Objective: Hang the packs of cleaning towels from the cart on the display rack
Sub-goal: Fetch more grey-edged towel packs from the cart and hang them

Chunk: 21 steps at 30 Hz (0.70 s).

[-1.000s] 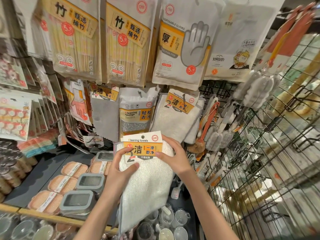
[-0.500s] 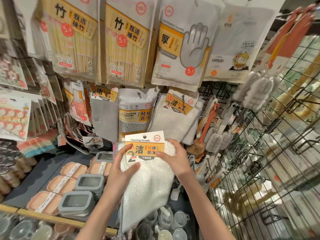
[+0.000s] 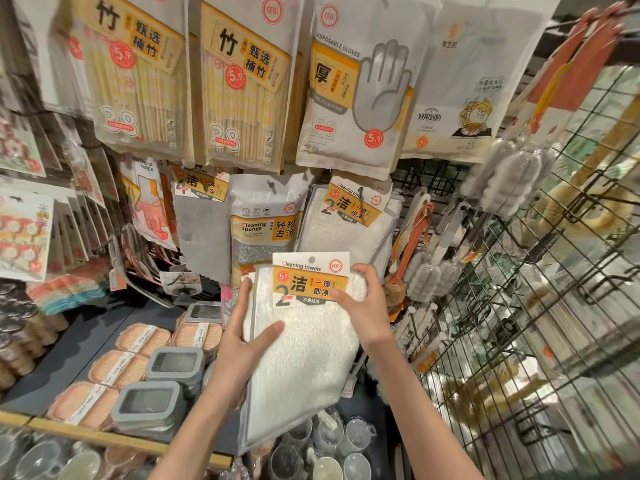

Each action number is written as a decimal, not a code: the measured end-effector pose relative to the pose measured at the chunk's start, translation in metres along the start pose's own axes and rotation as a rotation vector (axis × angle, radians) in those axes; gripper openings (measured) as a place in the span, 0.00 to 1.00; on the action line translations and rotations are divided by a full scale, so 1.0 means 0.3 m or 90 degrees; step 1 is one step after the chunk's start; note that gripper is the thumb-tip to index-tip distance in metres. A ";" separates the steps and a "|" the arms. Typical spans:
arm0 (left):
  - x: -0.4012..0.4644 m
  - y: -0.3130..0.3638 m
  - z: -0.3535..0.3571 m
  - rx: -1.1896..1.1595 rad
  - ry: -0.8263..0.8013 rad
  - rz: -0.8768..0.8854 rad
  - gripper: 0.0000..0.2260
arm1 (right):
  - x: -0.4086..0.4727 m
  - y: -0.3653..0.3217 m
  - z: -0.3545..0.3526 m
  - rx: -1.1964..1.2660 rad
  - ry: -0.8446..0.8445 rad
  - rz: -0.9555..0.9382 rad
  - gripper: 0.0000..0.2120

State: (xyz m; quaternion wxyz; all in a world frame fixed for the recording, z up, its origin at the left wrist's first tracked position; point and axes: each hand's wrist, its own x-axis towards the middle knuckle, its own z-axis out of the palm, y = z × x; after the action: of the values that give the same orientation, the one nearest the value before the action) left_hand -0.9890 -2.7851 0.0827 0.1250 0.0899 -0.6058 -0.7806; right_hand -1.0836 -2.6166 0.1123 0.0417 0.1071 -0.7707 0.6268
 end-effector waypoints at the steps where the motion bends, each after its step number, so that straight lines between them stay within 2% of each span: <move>1: 0.004 0.000 0.001 -0.002 -0.005 0.001 0.33 | 0.004 -0.001 -0.005 0.002 0.002 -0.001 0.18; 5: 0.017 0.007 0.010 0.007 -0.009 0.003 0.27 | 0.021 -0.006 -0.025 0.006 0.011 -0.015 0.18; 10: 0.033 0.007 0.029 -0.018 0.011 -0.002 0.29 | 0.048 -0.023 -0.034 0.017 0.032 -0.030 0.18; 21: 0.082 -0.004 0.010 0.000 0.060 0.049 0.21 | 0.171 -0.068 -0.085 -0.004 0.163 -0.052 0.17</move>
State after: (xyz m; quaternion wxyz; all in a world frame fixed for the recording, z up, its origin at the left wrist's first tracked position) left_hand -1.0132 -2.7895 0.0827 0.1834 0.1035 -0.6019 -0.7703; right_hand -1.1308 -2.6015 0.1473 0.1654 0.0573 -0.7561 0.6306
